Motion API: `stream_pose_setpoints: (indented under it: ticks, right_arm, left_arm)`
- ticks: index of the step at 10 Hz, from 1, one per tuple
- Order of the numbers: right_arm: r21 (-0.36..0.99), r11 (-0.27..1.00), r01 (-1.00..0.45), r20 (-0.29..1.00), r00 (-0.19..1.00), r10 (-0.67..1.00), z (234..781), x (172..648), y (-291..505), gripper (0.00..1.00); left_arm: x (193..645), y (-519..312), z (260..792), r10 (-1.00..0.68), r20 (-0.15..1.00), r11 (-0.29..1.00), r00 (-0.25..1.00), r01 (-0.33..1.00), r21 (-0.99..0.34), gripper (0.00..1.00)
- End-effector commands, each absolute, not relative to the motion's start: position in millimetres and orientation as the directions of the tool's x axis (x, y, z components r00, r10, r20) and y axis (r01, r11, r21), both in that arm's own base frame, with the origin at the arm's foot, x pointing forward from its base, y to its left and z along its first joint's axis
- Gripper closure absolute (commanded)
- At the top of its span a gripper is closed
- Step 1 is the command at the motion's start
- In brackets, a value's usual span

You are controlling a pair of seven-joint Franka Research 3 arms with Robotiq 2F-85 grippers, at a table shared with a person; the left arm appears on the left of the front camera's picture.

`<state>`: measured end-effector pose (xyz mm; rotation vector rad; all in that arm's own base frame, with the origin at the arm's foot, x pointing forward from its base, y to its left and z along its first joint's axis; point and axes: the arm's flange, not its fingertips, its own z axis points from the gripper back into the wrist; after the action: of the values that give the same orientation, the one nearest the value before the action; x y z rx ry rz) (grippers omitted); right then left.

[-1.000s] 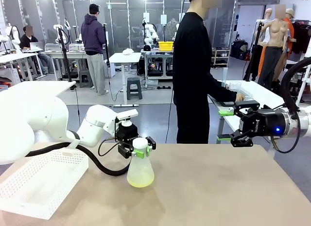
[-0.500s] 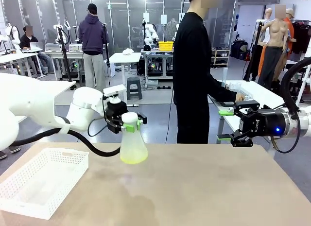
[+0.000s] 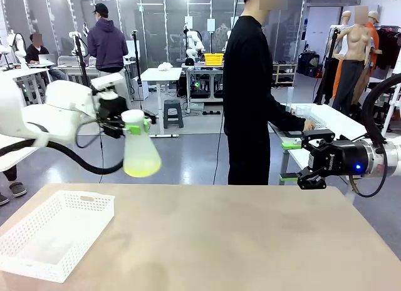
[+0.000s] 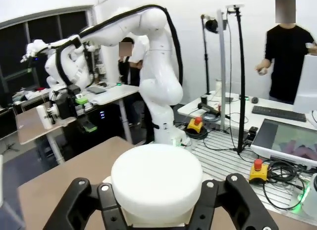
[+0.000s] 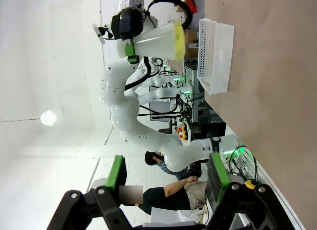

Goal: Prepare the solutions needed for the experiment.
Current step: When the human places the Big flask in the center of the table, pick up the Big flask and place it in the left Organizing basket.

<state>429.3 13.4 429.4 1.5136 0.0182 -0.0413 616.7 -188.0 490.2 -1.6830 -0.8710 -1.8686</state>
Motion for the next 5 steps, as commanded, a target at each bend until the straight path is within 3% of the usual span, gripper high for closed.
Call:
stream_pose_setpoints:
  ticks: [1,5]
  right_arm:
    - [0.998,0.056,0.037,-0.036,0.999,-0.013,430,428,13,0.17]
    - [0.998,0.056,0.037,-0.036,0.999,-0.013,430,428,13,0.17]
  left_arm:
    - [596,-131,498,0.1,0.979,-0.578,-0.175,0.791,0.2,1.0]
    - [605,-7,479,0.096,0.969,-0.363,-0.226,0.899,0.245,1.0]
